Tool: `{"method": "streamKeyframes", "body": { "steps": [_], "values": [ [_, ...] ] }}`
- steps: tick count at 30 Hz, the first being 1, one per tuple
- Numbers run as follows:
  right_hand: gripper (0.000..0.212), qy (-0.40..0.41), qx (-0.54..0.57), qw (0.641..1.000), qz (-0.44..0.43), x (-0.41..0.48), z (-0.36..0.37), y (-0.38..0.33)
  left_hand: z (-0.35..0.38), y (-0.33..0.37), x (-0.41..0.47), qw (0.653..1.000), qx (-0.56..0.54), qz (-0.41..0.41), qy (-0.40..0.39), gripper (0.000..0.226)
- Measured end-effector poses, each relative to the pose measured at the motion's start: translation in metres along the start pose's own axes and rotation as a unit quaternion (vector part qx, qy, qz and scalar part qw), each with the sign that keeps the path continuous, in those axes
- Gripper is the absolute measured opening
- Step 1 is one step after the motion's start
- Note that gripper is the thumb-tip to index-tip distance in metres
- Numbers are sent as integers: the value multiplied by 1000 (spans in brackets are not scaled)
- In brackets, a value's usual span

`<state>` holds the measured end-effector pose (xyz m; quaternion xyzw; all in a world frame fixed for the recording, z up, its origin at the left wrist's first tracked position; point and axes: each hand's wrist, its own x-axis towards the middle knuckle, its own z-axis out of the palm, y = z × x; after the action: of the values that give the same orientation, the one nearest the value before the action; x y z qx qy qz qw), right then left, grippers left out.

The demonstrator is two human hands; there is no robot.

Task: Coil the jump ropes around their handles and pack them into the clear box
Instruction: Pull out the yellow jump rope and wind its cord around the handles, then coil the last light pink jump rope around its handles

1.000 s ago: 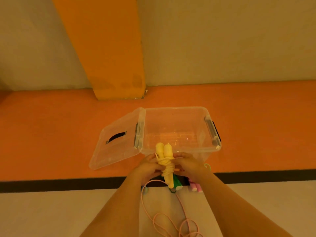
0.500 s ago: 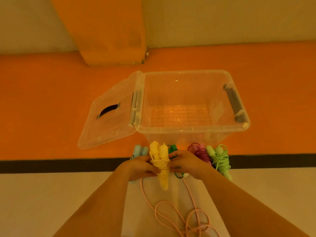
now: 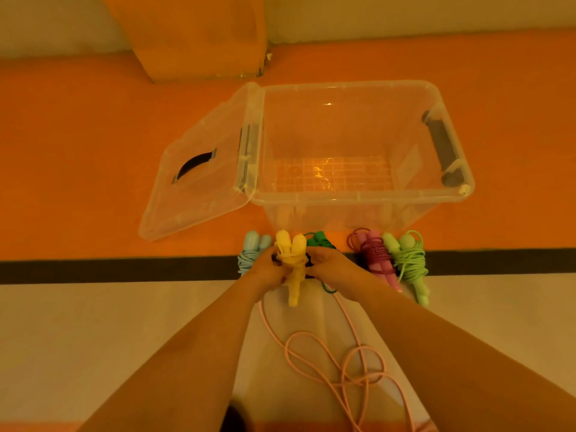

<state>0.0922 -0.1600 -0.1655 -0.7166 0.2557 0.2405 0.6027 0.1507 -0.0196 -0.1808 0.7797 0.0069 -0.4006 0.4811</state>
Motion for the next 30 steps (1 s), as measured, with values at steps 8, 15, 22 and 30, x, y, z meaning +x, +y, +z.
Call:
{"method": "streamKeyframes", "body": {
  "steps": [8, 15, 22, 30],
  "values": [
    [44, 28, 28, 999, -14, -53, -12, -5, -9, -5, -20, 990, 128, 26, 56, 39],
    [28, -50, -14, 998, 20, -106, -5, 47, 25, -19, -80, 988, 145, 5, -57, 34],
    [32, -104, -293, 950, -17, -151, 20, 143, 79, -84, -131, 959, 216, 46, -175, 29],
    [79, -143, -646, 742, -110, -206, 52, 219, 113, -151, -173, 894, 334, 36, -295, 40]
  ]
}}
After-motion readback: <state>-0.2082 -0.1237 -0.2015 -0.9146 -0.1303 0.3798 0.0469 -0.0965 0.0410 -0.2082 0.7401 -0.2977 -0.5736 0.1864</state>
